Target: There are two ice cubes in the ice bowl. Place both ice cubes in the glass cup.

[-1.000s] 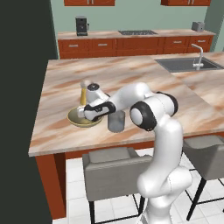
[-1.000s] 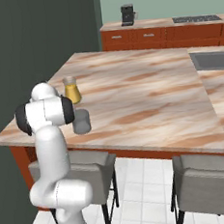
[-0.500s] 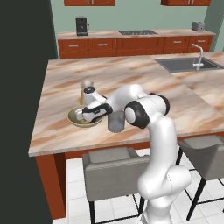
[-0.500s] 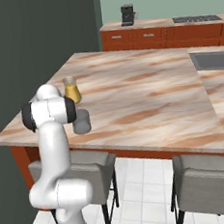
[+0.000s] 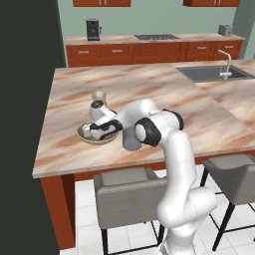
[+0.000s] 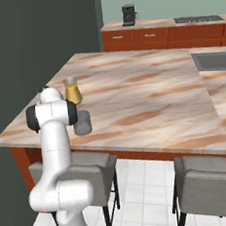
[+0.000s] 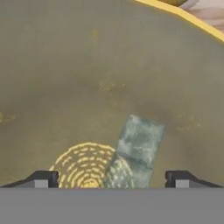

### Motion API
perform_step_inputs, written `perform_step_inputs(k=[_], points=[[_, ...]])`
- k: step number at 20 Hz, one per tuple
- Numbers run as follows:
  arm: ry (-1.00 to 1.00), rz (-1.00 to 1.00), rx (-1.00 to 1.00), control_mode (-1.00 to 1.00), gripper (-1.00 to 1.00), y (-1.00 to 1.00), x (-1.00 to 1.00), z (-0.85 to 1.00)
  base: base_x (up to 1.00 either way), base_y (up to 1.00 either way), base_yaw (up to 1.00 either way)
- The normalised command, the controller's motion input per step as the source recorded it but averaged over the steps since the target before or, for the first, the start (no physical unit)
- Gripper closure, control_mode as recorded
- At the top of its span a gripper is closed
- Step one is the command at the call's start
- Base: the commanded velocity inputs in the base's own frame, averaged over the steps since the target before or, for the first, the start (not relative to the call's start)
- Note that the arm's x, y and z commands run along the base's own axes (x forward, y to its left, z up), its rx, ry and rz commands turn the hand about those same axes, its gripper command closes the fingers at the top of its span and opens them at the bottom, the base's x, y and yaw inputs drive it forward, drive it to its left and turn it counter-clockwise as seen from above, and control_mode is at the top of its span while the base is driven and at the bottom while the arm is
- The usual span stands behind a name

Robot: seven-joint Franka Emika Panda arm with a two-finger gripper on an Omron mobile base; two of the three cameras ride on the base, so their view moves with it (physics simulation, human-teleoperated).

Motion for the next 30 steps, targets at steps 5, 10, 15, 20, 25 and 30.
perform_step_inputs(k=[5,10,15,20,25,30], points=[[0.00,0.00,0.00,-1.00,1.00,0.03,0.23,-0.14,0.00,0.00,0.00],[0.01,0.00,0.00,-1.00,1.00,-0.01,-0.05,0.00,0.00,0.00,0.00],[0.00,-0.10,0.06,-1.00,1.00,-0.51,-0.44,0.40,0.00,0.00,0.00],[0.00,-0.13,0.09,-1.00,1.00,-0.82,-0.44,0.85,0.00,0.00,0.00],[0.00,-0.17,0.09,-1.00,1.00,-0.72,-0.20,0.99,0.00,0.00,0.00],[0.06,-0.19,0.04,-1.00,1.00,-0.74,-0.28,0.39,0.00,0.00,0.00]])
